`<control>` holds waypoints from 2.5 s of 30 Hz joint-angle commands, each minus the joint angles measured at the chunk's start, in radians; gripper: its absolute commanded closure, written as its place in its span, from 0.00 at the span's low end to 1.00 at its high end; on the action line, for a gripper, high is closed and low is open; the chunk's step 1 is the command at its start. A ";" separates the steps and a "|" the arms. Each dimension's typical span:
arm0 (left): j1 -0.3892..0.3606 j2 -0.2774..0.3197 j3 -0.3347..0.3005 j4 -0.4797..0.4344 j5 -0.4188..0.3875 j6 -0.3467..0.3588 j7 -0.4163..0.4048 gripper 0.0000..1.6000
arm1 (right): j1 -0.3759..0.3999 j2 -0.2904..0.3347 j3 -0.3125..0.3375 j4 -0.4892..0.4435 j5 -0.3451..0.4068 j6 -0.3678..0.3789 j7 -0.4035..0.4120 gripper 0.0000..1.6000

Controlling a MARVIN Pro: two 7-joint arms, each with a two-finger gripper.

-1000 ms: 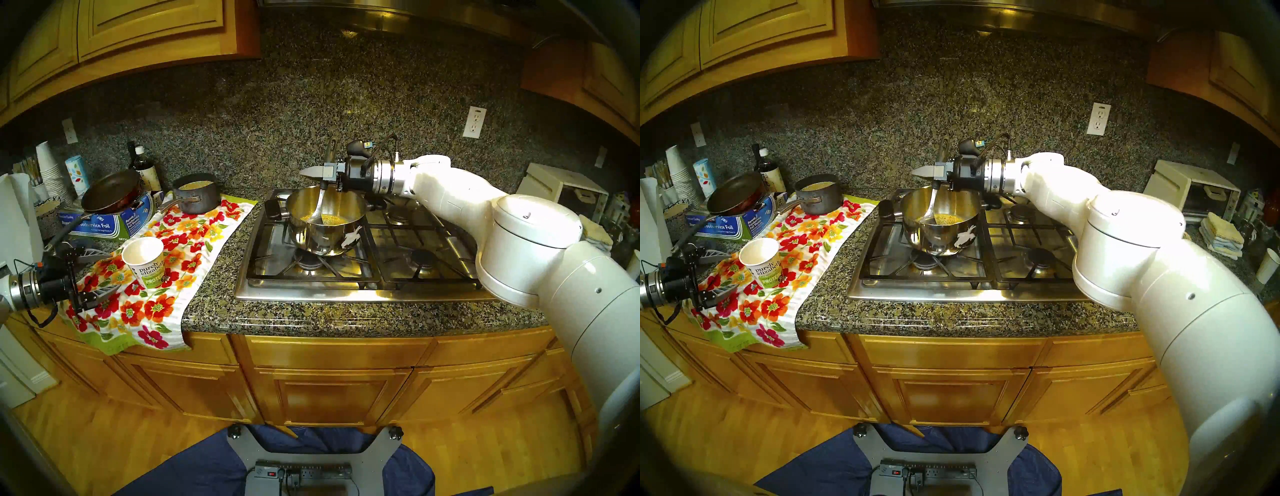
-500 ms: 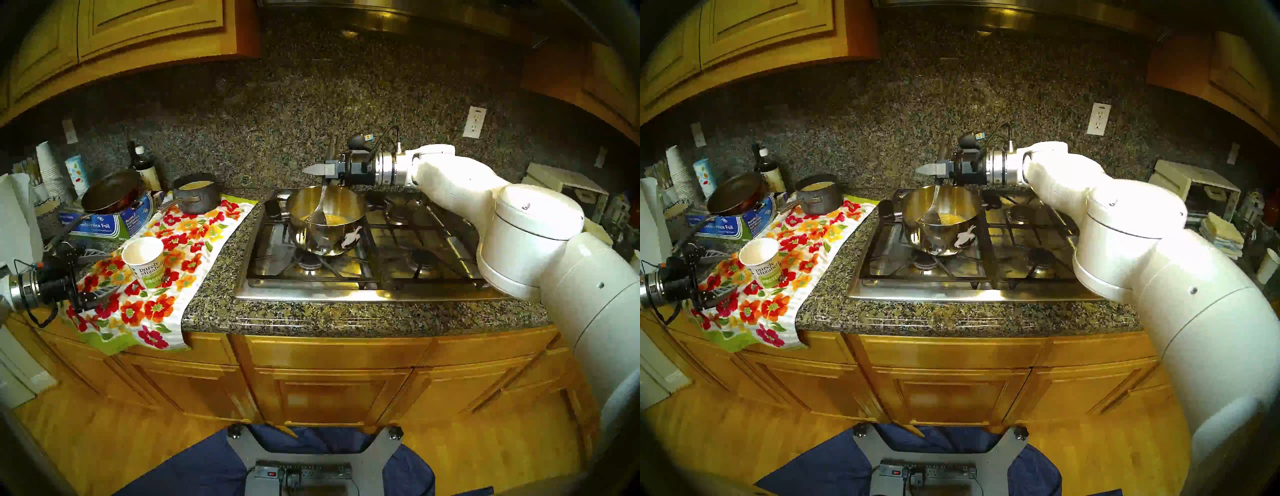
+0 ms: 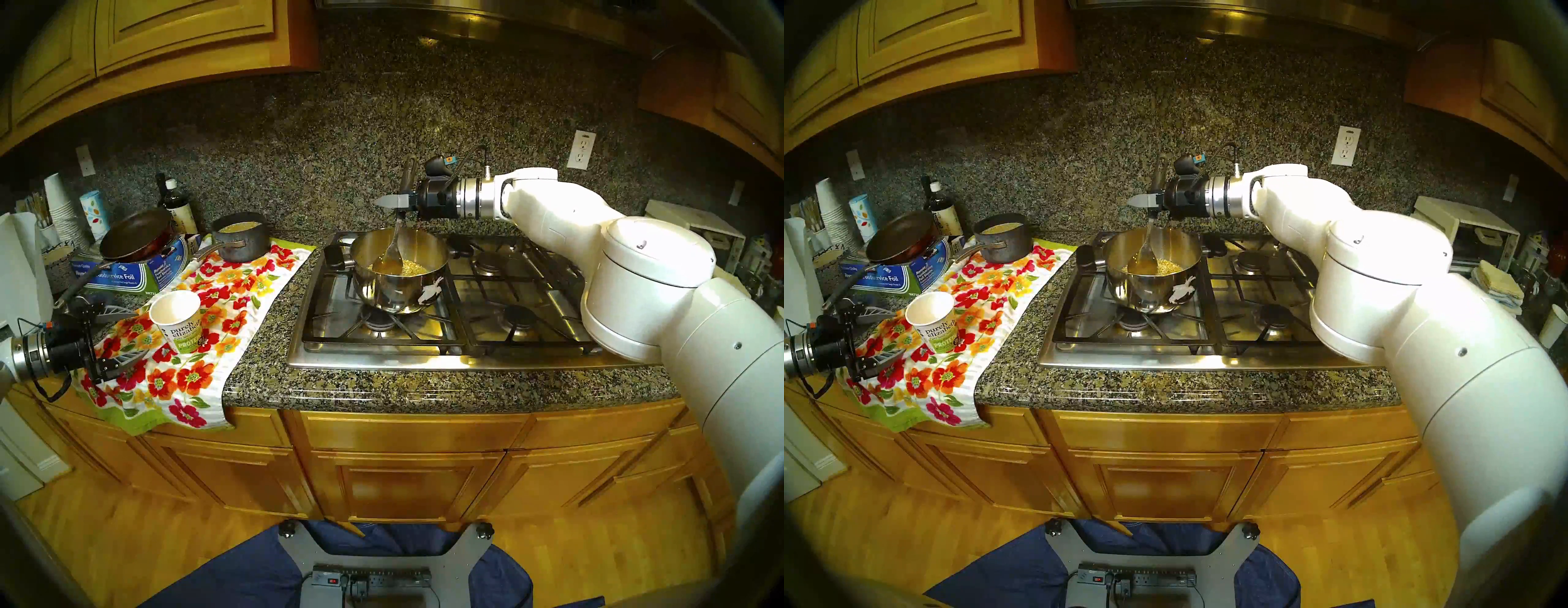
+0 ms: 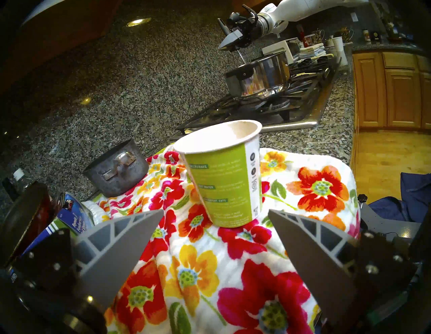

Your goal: Pour oats into pot and stir with a spoon

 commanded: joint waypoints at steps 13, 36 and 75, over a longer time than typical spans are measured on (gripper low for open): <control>-0.006 0.006 -0.029 0.002 -0.014 -0.001 -0.098 0.00 | 0.059 0.058 0.019 -0.070 0.005 0.089 0.197 1.00; -0.004 0.005 -0.032 0.002 -0.016 0.000 -0.101 0.00 | 0.011 0.216 -0.056 -0.050 -0.065 0.066 0.210 1.00; -0.008 0.010 -0.004 -0.008 0.017 -0.011 -0.017 0.00 | 0.087 0.057 -0.031 0.001 -0.056 0.040 -0.068 1.00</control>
